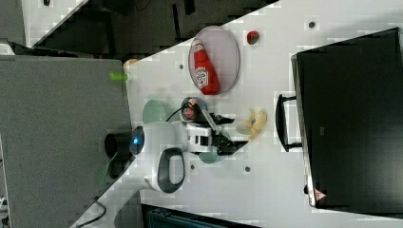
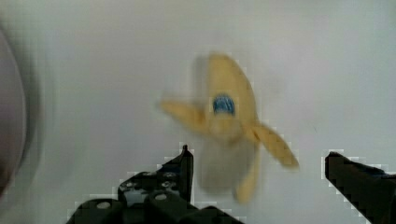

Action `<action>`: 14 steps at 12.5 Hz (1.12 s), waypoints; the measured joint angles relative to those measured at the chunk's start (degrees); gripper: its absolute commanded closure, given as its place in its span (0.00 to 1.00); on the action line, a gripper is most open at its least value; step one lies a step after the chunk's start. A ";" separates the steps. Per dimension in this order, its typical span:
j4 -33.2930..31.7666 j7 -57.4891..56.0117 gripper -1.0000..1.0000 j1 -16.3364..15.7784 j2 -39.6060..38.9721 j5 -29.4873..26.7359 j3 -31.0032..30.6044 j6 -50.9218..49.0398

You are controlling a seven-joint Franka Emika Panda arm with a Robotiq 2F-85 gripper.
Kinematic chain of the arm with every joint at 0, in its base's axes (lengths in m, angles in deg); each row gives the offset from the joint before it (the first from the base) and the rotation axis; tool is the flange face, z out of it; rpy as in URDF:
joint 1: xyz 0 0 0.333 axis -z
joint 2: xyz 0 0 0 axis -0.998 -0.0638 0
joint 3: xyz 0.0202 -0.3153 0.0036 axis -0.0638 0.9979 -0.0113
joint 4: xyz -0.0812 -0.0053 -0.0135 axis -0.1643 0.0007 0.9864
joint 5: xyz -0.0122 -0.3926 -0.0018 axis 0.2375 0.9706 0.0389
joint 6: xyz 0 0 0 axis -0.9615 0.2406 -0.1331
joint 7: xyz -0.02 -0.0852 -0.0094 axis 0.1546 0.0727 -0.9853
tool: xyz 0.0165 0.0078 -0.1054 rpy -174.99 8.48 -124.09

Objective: Pick banana from table and place on oven.

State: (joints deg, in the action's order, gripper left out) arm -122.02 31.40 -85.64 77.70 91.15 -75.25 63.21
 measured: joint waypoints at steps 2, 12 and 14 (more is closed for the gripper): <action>1.45 -0.01 0.00 -0.26 -5.83 0.05 1.20 4.87; -1.90 -0.01 0.74 -0.04 -10.58 -1.94 -1.17 15.05; -2.57 0.00 0.74 0.28 -7.42 -1.52 -0.94 14.32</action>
State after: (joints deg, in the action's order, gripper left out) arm -124.59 31.40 -85.35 70.28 89.63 -76.19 77.53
